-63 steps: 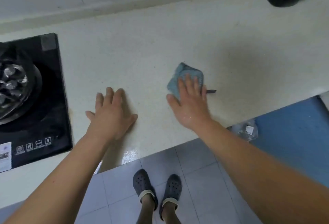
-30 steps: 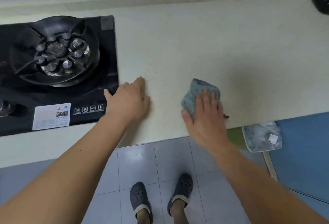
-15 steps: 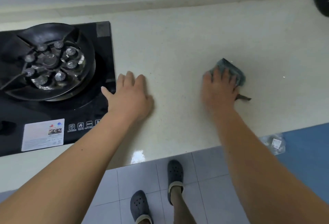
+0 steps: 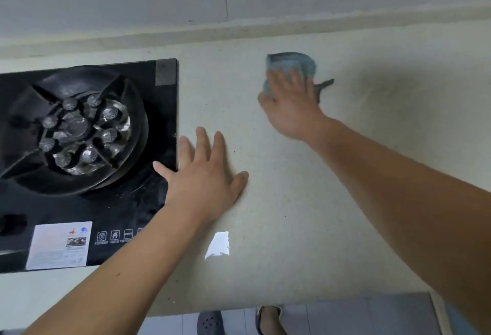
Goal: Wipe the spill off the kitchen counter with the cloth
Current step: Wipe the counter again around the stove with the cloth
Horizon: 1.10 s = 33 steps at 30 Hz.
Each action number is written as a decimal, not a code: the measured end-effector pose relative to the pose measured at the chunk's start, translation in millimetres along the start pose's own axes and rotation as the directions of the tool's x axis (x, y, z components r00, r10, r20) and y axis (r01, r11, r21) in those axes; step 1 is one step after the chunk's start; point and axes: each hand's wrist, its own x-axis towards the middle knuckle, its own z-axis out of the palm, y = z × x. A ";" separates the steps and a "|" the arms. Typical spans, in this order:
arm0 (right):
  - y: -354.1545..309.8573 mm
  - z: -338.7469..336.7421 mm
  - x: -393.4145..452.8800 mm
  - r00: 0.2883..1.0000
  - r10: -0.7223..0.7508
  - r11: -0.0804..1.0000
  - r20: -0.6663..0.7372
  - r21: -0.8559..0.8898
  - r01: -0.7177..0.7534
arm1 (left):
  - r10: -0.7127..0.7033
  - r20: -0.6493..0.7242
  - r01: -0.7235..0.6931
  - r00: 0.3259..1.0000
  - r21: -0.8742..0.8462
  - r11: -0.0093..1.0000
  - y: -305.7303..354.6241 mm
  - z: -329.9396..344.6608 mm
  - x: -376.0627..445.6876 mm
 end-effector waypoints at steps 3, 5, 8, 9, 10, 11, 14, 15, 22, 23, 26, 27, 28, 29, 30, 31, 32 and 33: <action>-11.4 8.8 9.2 0.920 -0.380 0.921 0.097 -0.051 0.386 | 0.013 0.007 -0.013 1.000 -0.004 1.000 -5.0 -1.5 0.2; 6.7 -4.4 32.9 0.982 -0.188 0.978 0.029 -0.083 0.189 | 0.018 0.022 -0.017 1.000 -0.031 0.999 -9.5 -2.5 1.3; -2.0 -9.1 50.7 0.985 0.168 0.984 -0.028 -0.048 -0.169 | 0.024 0.024 -0.021 0.999 -0.096 0.995 -11.8 -4.3 -0.2; -24.4 -1.3 47.5 0.994 0.110 0.991 -0.022 -0.070 -0.111 | 0.031 -0.001 -0.031 1.000 -0.130 0.991 -13.6 -3.6 -2.8; -49.5 6.7 41.1 0.999 -0.046 0.993 0.002 -0.105 0.046 | 0.031 -0.042 -0.038 0.999 -0.171 0.985 -16.4 -1.4 -5.9; -72.6 15.2 34.2 0.968 -0.243 0.961 0.059 -0.123 0.249 | 0.025 -0.091 -0.044 0.996 -0.206 0.978 -20.8 0.9 -9.0; -94.9 22.3 34.7 0.806 -0.565 0.814 0.175 -0.045 0.580 | 0.033 -0.211 -0.089 0.977 -0.258 0.962 -38.3 3.7 -17.3; -93.5 22.5 42.0 0.848 -0.517 0.850 0.119 -0.050 0.525 | 0.041 -0.228 -0.105 0.973 -0.278 0.955 -44.3 2.3 -20.3; -119.8 48.3 -3.8 0.957 -0.289 0.956 0.027 -0.047 0.290 | -0.022 -0.226 -0.094 0.974 -0.491 0.866 -65.3 -10.1 -32.5; -124.8 57.5 -31.7 0.914 -0.402 0.913 0.060 -0.047 0.405 | -0.044 -0.221 -0.080 0.974 -0.524 0.848 -68.9 -10.4 -36.1; -99.8 69.2 -90.6 0.837 -0.542 0.831 0.069 -0.104 0.547 | -0.077 -0.200 -0.051 0.977 -0.565 0.823 -77.6 -7.2 -48.8; -85.5 66.5 -95.5 0.877 -0.478 0.869 0.045 -0.123 0.479 | -0.081 -0.184 -0.040 0.980 -0.574 0.818 -79.7 -5.6 -53.8; -70.6 62.0 -93.9 0.938 -0.347 0.929 -0.004 -0.137 0.344 | -0.084 -0.166 -0.028 0.983 -0.580 0.814 -81.6 -4.0 -57.1; -59.3 57.6 -94.5 0.984 -0.164 0.981 -0.064 -0.115 0.156 | -0.083 -0.149 -0.020 0.985 -0.583 0.813 -84.2 -1.4 -62.7; -54.7 54.8 -95.4 0.994 0.018 0.996 -0.109 -0.081 -0.027 | -0.080 -0.141 -0.018 0.987 -0.586 0.810 -85.5 0.2 -66.3; -63.8 55.3 -104.5 0.982 0.123 0.990 -0.143 -0.051 -0.132 | -0.079 -0.140 -0.019 0.987 -0.589 0.808 -86.6 1.9 -70.6; -82.1 65.3 -118.3 0.976 0.110 0.991 -0.188 -0.058 -0.123 | -0.079 -0.150 -0.025 0.985 -0.589 0.808 -87.3 3.6 -73.4; -104.2 80.0 -140.0 0.978 0.007 0.996 -0.210 -0.085 -0.026 | -0.074 -0.164 -0.036 0.984 -0.582 0.813 -88.8 5.4 -77.7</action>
